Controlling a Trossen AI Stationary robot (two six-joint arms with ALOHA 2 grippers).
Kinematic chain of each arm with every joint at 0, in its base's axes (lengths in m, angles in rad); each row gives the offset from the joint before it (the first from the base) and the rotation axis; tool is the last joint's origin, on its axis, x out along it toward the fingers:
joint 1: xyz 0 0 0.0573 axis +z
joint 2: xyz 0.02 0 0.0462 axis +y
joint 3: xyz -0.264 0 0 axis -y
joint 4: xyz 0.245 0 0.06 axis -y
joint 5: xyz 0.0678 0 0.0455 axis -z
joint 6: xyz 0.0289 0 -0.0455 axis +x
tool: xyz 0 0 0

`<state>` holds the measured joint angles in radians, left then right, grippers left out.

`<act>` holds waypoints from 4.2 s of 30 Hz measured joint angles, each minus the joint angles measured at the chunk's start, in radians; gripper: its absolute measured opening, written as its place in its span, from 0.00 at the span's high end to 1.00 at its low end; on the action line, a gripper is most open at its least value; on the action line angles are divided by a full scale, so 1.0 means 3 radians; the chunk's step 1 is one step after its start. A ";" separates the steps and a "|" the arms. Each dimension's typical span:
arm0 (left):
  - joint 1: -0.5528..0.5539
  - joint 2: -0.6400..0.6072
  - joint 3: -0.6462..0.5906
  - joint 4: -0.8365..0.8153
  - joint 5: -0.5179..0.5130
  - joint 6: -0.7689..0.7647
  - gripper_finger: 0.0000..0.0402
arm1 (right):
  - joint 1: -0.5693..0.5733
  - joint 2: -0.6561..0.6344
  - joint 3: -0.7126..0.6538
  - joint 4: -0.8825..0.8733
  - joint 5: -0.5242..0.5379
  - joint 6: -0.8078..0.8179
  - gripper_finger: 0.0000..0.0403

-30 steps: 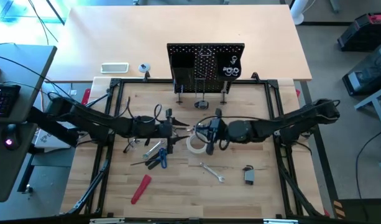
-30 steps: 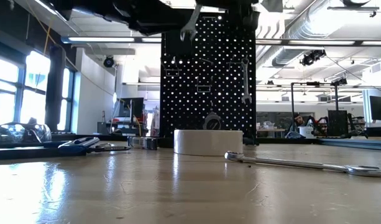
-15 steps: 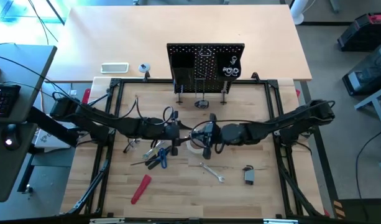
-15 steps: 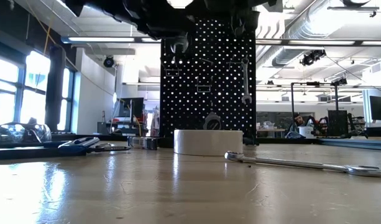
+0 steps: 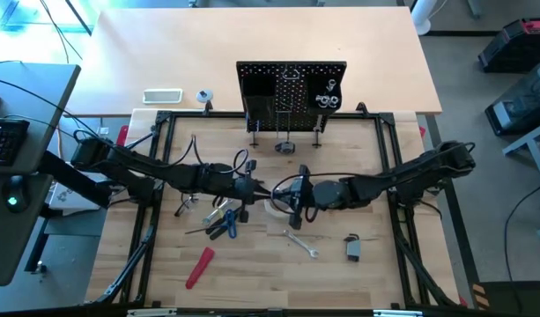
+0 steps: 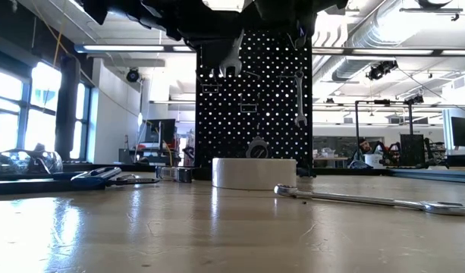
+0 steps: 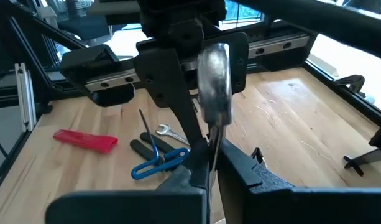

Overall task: Hang tools onto peg board
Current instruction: Hang the silver wrench on the peg board

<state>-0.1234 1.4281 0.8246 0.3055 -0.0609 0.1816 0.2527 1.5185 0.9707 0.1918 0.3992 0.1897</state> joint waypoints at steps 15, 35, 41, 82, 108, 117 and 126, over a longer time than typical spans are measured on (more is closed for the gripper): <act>-0.0004 0.0056 -0.0003 0.0142 0.0097 0.0018 0.84 | 0.0029 0.0001 -0.0008 0.0107 -0.0005 -0.0032 0.99; 0.0005 0.0061 0.0005 0.0206 0.0165 0.0056 0.99 | 0.0203 -0.0005 0.0006 0.0105 0.0542 -0.0125 0.87; 0.0015 0.0114 0.0005 0.0408 0.0063 0.0163 0.99 | 0.0537 -0.0163 0.0003 -0.0423 0.1361 0.0057 0.68; 0.0827 0.1253 0.0680 0.1465 0.0824 -0.0137 1.00 | 0.0646 -0.0624 -0.0014 -0.2199 0.1047 0.0340 0.60; 0.1115 0.1233 0.0680 0.1613 0.0868 -0.0193 1.00 | -0.1345 -0.1736 -0.0014 -0.2370 -0.1756 -0.1628 0.60; 0.1111 0.1233 0.0680 0.1614 0.0929 -0.0220 1.00 | -0.2032 -0.1726 -0.0014 -0.2386 -0.2530 -0.1938 0.60; 0.1113 0.1233 0.0680 0.1633 0.0929 -0.0225 1.00 | -0.2524 -0.1726 -0.0014 -0.2465 -0.3144 -0.2148 0.60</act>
<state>0.2104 1.7981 1.0286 0.7955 0.2179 0.1143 -0.5046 1.0008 0.9665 -0.5477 -0.5440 -0.4547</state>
